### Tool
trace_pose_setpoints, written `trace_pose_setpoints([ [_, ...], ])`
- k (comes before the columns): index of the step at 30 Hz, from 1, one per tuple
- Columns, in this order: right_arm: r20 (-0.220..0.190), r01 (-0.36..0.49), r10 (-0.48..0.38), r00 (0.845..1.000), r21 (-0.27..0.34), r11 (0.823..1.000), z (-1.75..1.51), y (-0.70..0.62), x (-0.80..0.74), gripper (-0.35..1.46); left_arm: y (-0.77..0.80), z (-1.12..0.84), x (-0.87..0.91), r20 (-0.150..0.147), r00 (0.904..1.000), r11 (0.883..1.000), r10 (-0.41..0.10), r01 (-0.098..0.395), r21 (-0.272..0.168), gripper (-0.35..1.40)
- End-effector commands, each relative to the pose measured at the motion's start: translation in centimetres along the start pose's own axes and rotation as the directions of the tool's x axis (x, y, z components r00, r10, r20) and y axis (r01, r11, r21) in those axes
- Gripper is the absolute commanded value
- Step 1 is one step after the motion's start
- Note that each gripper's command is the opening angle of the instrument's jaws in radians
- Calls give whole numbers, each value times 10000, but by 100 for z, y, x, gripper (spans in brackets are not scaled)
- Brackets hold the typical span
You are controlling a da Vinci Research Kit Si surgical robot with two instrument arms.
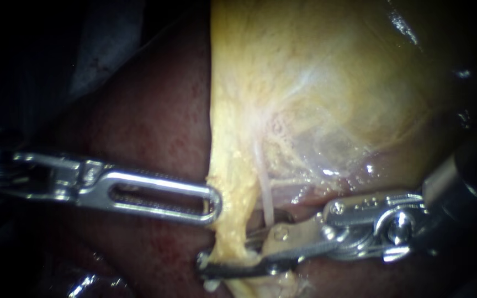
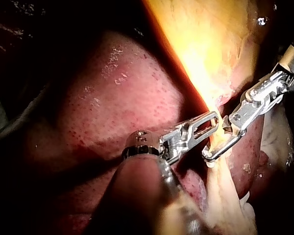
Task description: Going back second clip left tube
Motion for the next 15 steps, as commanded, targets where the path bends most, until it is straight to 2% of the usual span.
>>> trace_pose_setpoints([
  [1,1,5,-5,10000,4,10000,0,0,0,-35,0,0,0,-3,10000,10000,3,-3,2,-35],
  [10,4,6,-6,10000,6,10000,1,-1,0,-35,0,-1,0,-8,10000,10000,4,-4,6,-35],
  [11,6,10,-10,10000,8,10000,1,-1,0,-30,0,-1,0,-8,10000,10000,4,-4,6,-35],
  [13,-42,19,-20,10000,-65,10000,2,-1,-1,-2,0,-1,0,-8,10000,10000,4,-4,6,-35],
  [15,-81,19,-20,10000,-122,9999,4,-1,0,18,0,-1,0,-8,10000,10000,4,-4,6,-35],
])
